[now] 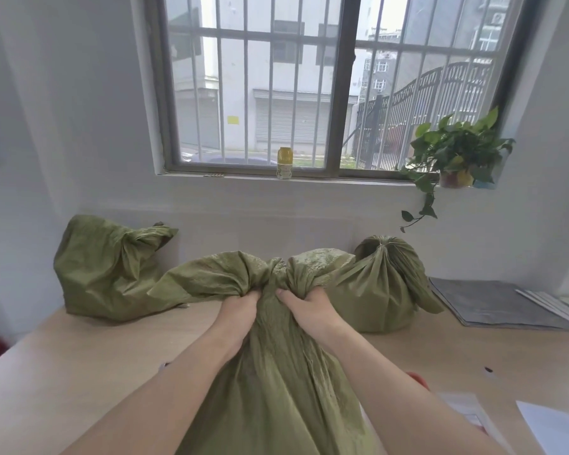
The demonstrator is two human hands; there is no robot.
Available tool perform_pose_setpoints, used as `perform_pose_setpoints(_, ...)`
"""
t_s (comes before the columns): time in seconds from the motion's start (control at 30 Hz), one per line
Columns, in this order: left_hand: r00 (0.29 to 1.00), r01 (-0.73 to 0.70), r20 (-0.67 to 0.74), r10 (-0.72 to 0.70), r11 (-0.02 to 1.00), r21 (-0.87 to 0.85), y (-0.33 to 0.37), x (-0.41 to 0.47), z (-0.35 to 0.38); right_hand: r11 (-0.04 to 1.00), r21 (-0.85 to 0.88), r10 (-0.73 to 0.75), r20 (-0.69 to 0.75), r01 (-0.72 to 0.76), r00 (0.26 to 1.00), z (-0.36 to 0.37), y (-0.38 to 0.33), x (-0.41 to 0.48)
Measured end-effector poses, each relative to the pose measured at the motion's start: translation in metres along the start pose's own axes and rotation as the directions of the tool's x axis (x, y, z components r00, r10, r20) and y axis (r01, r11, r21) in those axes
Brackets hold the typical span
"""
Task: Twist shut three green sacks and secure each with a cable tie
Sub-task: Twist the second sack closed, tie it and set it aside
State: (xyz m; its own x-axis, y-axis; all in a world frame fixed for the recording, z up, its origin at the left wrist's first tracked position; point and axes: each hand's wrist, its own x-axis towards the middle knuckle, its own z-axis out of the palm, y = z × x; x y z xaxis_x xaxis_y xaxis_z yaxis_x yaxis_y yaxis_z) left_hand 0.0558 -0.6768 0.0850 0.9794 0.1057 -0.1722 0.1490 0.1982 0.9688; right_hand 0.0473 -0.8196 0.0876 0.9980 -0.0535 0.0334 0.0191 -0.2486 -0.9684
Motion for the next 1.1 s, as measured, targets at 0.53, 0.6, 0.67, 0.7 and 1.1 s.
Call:
perform_pose_setpoints(0.53,0.871,0.036,0.491,0.016,0.995,-0.096,0.014,-0.020,0.007,0.983,-0.154,0.102,0.026,-0.097,0.994,0.008,-0.011,-0.014)
perform_pose_setpoints(0.6,0.863,0.030,0.505,0.002,0.998,-0.056,0.014,-0.020,0.004,0.981,-0.153,0.130,0.044,-0.122,0.991,0.009,-0.015,-0.018)
perform_pose_setpoints(0.67,0.852,0.023,0.523,0.003,0.999,-0.044,0.015,-0.023,0.004,0.980,-0.160,0.132,0.075,-0.119,0.988,0.007,-0.020,-0.023)
perform_pose_setpoints(0.7,0.847,0.028,0.532,0.000,0.999,-0.045,0.014,-0.024,0.005,0.981,-0.156,0.130,0.093,-0.115,0.987,0.005,-0.023,-0.026)
perform_pose_setpoints(1.1,0.855,0.084,0.518,-0.010,0.989,-0.119,0.010,-0.023,0.006,0.942,-0.334,0.084,0.129,-0.036,0.988,0.006,-0.018,-0.041)
